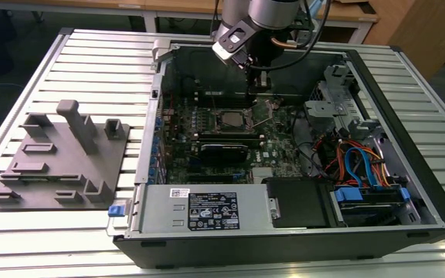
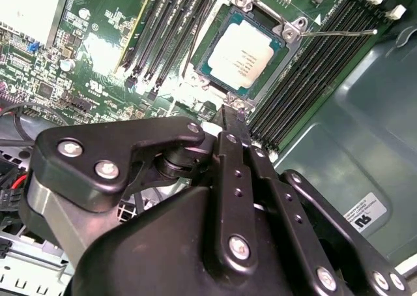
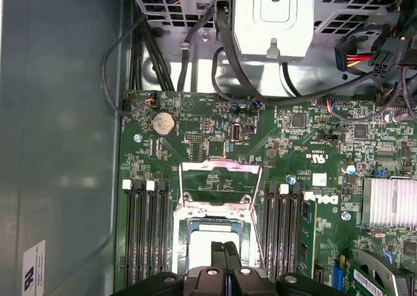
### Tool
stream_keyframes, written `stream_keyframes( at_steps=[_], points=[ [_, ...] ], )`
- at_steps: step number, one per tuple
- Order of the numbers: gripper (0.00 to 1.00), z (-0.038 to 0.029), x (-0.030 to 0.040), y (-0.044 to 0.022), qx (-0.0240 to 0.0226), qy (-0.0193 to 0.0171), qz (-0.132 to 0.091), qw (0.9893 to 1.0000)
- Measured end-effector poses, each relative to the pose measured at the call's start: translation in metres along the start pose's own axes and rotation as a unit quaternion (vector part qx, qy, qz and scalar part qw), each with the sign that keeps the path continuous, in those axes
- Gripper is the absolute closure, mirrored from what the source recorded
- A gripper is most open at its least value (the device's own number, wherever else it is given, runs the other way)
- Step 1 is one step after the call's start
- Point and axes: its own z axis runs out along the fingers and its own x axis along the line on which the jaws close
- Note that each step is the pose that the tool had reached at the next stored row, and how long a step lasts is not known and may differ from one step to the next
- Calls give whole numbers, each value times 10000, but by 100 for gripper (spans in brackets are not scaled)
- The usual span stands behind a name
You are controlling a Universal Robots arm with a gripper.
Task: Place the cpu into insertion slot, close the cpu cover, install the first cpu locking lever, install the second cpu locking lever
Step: 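Close the cpu cover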
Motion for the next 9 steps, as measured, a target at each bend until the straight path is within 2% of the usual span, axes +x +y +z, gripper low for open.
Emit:
stream_keyframes(
  at_steps=[5,9],
  points=[
    [90,0,0,1,0,0,0,10000],
    [90,-1,0,26,1,0,0,10000]
  ],
)
